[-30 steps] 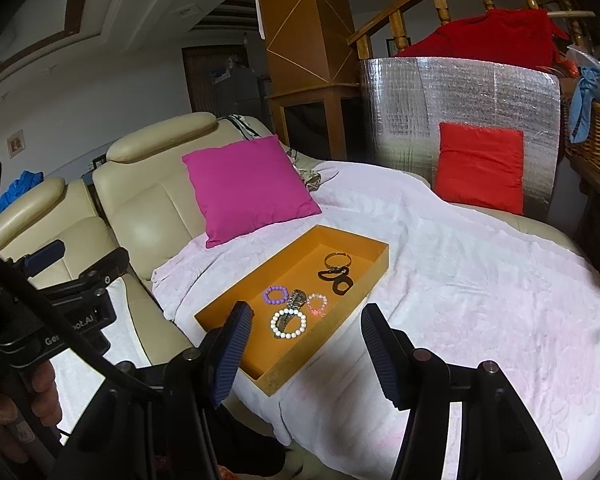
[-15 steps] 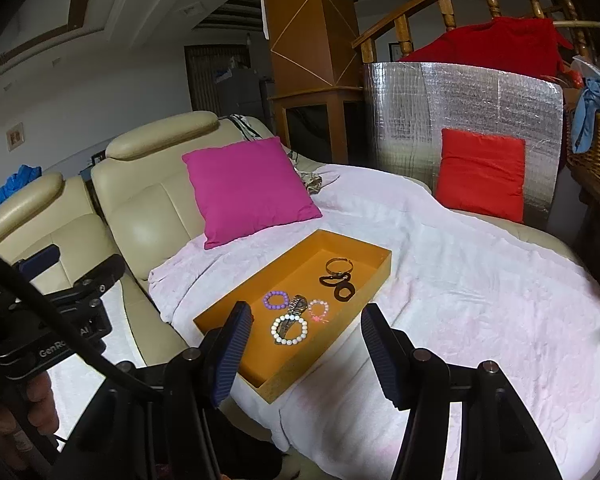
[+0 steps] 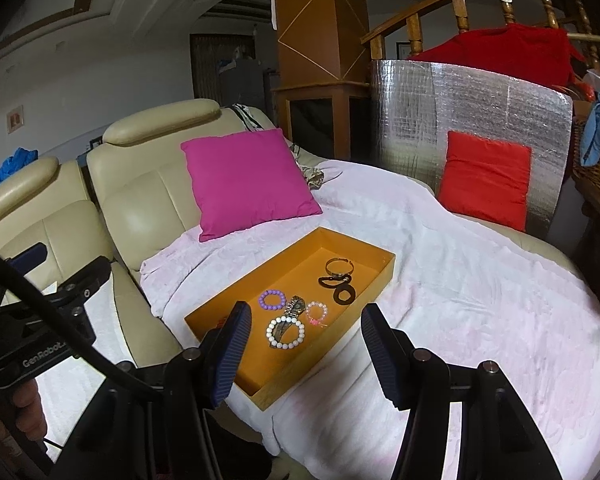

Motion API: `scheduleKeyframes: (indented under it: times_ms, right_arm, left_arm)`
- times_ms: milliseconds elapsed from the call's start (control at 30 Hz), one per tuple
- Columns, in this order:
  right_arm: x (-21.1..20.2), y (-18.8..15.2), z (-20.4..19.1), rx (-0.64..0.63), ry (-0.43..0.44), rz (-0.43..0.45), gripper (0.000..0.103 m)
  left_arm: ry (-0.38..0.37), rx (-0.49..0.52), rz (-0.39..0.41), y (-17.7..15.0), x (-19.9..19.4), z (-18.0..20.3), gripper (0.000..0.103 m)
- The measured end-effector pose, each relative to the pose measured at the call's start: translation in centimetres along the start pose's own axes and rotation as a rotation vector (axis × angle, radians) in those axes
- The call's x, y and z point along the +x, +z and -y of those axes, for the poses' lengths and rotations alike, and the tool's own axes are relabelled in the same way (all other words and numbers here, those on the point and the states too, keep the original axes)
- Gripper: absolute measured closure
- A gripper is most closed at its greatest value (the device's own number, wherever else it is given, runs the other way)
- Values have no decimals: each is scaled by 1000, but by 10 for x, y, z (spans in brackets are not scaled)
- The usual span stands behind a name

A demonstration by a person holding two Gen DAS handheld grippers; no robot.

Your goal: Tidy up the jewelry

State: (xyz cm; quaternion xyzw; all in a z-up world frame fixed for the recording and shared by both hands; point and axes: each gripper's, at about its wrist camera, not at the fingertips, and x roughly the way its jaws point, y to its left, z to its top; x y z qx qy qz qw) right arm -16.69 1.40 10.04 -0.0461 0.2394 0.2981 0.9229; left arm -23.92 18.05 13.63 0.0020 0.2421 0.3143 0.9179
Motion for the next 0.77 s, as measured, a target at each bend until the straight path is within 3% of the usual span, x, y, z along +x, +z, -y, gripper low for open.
scheduleKeyframes:
  times_ms: [533,633,767]
  right_arm:
    - [34,14,-4,-14,18,-28,42]
    - [43,14,0,-8,29,-32,42]
    - [49,12,31,52,15,-21,42]
  left_arm:
    - [27,-7,-19,7,27,-2,7]
    - [39,0,10,8,29,5,7]
    - [-67,67,14,14,38,54,7]
